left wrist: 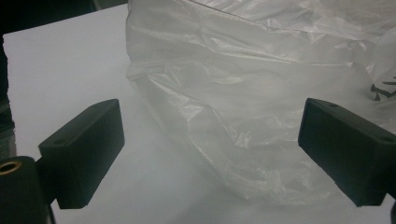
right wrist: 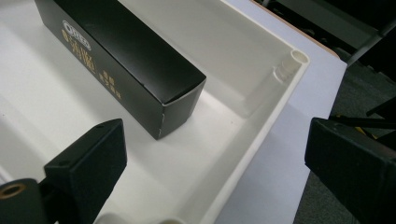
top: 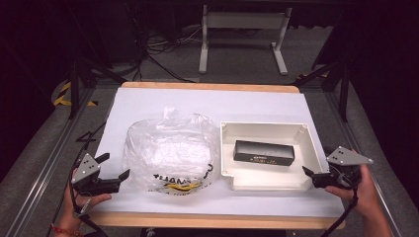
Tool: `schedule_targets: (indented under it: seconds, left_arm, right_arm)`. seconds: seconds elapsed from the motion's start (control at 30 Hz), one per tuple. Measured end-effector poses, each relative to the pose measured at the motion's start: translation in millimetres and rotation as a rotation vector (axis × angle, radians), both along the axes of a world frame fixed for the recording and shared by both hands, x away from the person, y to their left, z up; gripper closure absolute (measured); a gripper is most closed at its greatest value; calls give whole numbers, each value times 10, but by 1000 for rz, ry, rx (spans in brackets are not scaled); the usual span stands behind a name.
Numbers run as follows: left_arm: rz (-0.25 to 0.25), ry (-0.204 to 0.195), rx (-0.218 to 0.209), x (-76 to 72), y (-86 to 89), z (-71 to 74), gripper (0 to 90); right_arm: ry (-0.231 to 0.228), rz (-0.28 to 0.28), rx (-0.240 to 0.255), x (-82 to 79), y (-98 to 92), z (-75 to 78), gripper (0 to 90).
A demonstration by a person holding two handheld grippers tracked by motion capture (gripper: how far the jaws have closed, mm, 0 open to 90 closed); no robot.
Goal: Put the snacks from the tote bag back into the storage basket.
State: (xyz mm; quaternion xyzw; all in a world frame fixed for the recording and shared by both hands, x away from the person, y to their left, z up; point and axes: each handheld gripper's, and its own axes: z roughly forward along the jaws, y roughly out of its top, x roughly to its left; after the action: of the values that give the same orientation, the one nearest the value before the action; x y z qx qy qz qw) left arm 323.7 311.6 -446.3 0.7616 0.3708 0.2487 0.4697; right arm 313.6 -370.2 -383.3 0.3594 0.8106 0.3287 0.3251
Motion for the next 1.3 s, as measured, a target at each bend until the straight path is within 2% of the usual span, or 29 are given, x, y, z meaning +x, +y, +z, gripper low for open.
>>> schedule_targets:
  seconds: [0.13, 0.23, 0.3, 0.37, 0.5, 0.6, 0.83, 0.97, 1.0, 1.2, 1.3]
  left_arm:
    - [2, 1, 1, 4, -2, -7, 78]
    - [2, 2, 3, 7, -1, -7, 78]
    - [2, 4, 4, 11, 0, -4, 78]
    - [2, 4, 5, 11, -7, -6, 78]
    - [6, 4, 8, 13, -8, -9, 78]
    - [8, -2, 0, 9, -4, 4, 78]
    - [13, -7, -11, 7, 19, 1, 77]
    - [16, -12, -12, 19, 25, -1, 77]
    - [18, -9, -15, 22, 30, -1, 77]
    - [17, -12, -11, 25, 32, -3, 75]
    - [25, -8, -17, 14, 39, -14, 73]
  right_arm:
    - [-32, -4, 74, -80, -63, -84, 56]
    - [-59, 9, 71, -117, -68, -112, 58]
    - [-68, 21, 99, -152, -67, -122, 58]
    - [-82, 12, 102, -171, -65, -124, 58]
    - [-94, 11, 123, -223, -72, -173, 58]
    - [-94, 5, 117, -242, -78, -216, 58]
    - [-98, -12, 175, -286, -150, -436, 58]
    - [-112, -26, 199, -296, -171, -495, 52]
    - [-115, -26, 224, -302, -188, -526, 50]
    - [-125, -15, 224, -326, -184, -559, 52]
    - [-147, -14, 224, -354, -184, -566, 51]
